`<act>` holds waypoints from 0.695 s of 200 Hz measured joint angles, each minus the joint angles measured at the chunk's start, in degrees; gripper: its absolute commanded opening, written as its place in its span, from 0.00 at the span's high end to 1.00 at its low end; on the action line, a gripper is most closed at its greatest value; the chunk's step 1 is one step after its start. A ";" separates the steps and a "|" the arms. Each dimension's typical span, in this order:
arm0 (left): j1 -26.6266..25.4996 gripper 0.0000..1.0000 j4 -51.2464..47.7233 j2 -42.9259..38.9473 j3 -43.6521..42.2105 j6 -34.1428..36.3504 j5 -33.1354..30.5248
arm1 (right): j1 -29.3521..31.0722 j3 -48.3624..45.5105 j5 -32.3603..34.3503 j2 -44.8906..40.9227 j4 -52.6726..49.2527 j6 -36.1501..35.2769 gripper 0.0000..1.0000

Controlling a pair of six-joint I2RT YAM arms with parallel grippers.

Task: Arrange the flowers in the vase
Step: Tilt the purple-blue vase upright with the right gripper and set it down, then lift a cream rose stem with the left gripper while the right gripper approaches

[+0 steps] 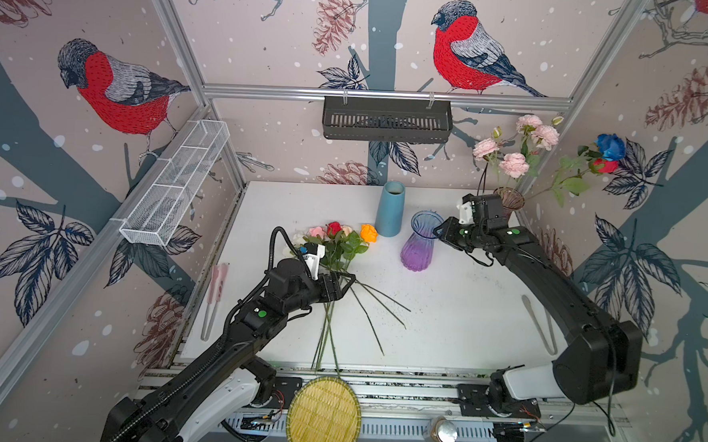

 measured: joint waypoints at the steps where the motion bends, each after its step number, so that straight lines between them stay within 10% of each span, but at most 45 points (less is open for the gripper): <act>1: 0.00 0.26 -0.02 0.00 0.00 0.02 -0.04 | -0.02 0.02 -0.04 0.00 0.02 0.00 0.67; 72: 1.68 0.27 -3.58 0.42 -0.17 1.92 -1.84 | -3.98 2.43 -2.78 -2.78 -0.46 -1.68 0.56; 139: 1.92 0.37 -7.26 9.09 -2.47 4.13 -8.98 | -5.57 -13.18 1.97 -25.64 3.34 -9.66 0.53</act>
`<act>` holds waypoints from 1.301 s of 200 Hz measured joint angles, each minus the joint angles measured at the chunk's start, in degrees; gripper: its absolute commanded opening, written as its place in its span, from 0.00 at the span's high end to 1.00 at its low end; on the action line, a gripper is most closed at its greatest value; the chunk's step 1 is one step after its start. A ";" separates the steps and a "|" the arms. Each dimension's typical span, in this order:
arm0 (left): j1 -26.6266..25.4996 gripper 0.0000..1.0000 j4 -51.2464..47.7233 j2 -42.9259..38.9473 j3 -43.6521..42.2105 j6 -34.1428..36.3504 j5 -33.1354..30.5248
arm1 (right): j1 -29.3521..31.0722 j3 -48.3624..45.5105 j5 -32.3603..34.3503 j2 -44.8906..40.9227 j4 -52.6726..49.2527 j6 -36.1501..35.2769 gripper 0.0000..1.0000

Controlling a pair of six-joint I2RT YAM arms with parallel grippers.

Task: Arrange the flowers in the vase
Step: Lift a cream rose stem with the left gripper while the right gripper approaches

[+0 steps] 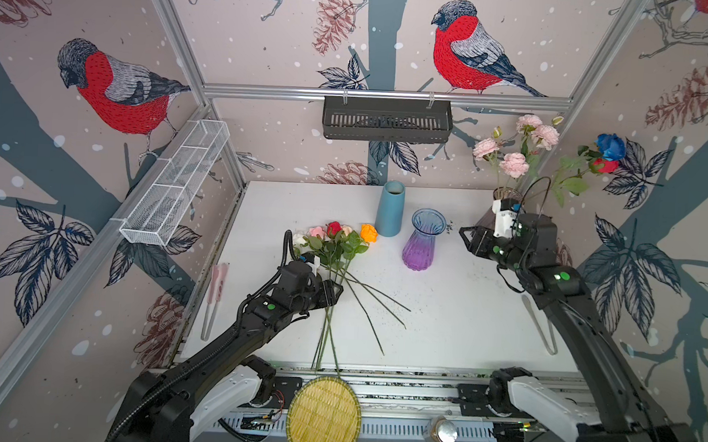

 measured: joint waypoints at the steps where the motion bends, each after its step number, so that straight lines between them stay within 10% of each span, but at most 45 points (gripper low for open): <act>1: 0.00 0.38 0.00 0.11 -0.04 0.07 -0.09 | 0.00 -0.42 0.09 -0.35 0.04 -0.20 0.53; 81: 0.00 0.61 6.69 18.25 0.79 -2.62 0.22 | -0.24 -13.79 -1.95 -6.45 3.69 -2.89 0.53; 242: -0.07 0.69 7.80 27.58 8.90 -4.11 -0.07 | -0.24 -15.32 -7.02 -7.39 7.74 -2.64 0.53; 260: -0.07 0.88 7.93 29.07 9.57 -3.80 -0.07 | -0.24 -15.26 -7.02 -7.28 7.72 -2.64 0.53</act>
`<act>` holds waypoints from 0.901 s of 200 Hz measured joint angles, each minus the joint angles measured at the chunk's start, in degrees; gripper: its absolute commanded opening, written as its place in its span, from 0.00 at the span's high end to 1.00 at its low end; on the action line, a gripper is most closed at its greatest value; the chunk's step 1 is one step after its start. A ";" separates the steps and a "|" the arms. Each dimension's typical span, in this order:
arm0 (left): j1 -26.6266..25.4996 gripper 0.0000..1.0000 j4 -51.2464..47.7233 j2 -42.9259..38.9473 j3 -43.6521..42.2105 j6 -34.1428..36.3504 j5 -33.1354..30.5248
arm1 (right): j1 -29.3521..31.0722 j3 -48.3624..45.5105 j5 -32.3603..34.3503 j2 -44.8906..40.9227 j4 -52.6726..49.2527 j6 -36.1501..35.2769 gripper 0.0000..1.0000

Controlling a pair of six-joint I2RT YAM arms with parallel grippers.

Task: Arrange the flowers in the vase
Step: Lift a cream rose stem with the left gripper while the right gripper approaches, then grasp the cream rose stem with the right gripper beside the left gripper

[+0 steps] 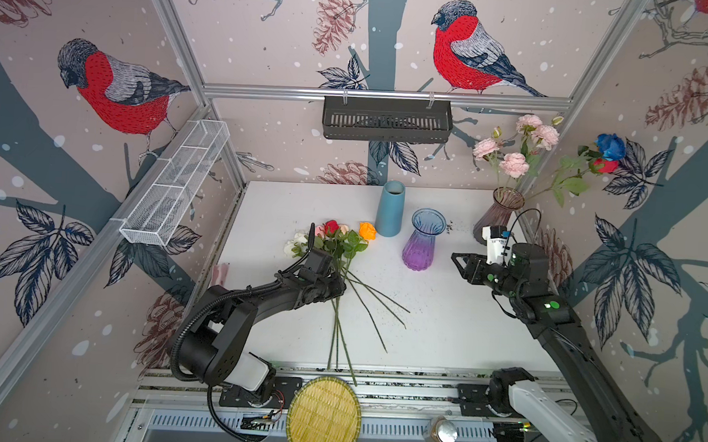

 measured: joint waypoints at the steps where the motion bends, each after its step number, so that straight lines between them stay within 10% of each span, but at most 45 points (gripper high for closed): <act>1: 0.00 0.89 0.02 0.07 0.04 0.00 0.00 | 0.00 0.02 0.00 0.00 0.00 0.00 0.53; 103: 0.13 1.00 -3.50 -16.04 7.72 3.02 -2.75 | 2.16 4.79 0.04 -0.50 -0.74 -1.51 0.53; 180: -7.15 1.00 24.04 -29.27 5.29 4.57 18.21 | 24.81 11.80 -10.43 6.64 10.93 -1.77 0.54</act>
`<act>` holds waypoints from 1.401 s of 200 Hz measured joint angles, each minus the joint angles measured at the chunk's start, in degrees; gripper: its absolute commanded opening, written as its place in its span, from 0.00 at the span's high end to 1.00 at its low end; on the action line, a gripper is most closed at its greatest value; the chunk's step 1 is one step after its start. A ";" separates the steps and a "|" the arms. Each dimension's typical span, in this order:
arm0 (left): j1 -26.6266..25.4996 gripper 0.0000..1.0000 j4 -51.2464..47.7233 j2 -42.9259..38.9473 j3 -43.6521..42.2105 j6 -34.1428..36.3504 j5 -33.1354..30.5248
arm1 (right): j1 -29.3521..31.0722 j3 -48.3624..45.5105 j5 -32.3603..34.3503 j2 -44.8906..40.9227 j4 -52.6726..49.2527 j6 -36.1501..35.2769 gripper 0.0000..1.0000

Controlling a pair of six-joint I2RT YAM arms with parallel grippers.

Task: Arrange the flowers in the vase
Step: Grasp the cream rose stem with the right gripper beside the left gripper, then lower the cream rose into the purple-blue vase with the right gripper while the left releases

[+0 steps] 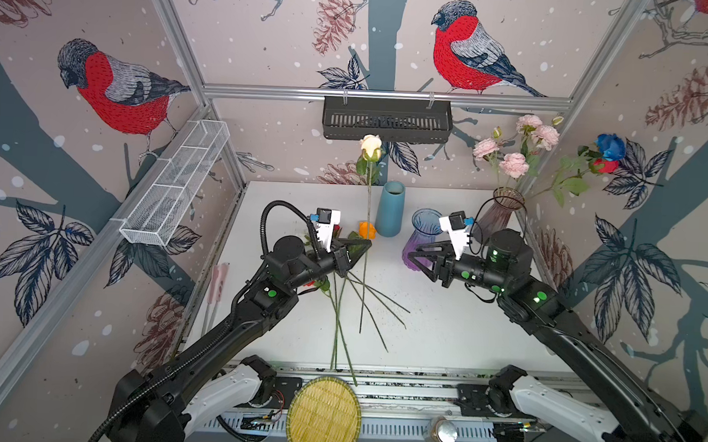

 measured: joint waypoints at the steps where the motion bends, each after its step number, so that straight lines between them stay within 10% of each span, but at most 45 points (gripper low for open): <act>1: -0.15 1.00 0.13 0.00 0.00 0.02 0.09 | 0.09 0.04 -0.13 0.11 0.11 0.13 0.54; 154: -4.98 1.00 11.98 0.81 -3.04 -0.42 8.83 | 5.57 7.41 -8.63 7.93 10.58 5.16 0.67; 187: -5.75 1.00 13.42 1.20 -3.06 -0.72 10.21 | 5.57 9.53 -8.66 10.23 10.49 6.47 0.97; 204: -5.77 0.46 13.90 1.18 -3.15 -1.07 10.01 | 5.68 11.23 -8.33 10.91 9.14 6.47 0.99; 216: -5.86 0.30 13.84 0.83 -3.67 -0.96 10.51 | 5.60 13.27 -7.15 11.50 7.91 6.16 0.99; 249: -5.86 0.22 12.72 -1.53 -6.99 -0.96 8.96 | 5.18 27.17 1.38 14.67 -1.27 -0.87 0.99; 280: -5.86 0.22 12.09 -3.98 -9.81 -0.44 5.35 | 5.57 38.75 23.23 16.81 -6.21 -10.08 0.99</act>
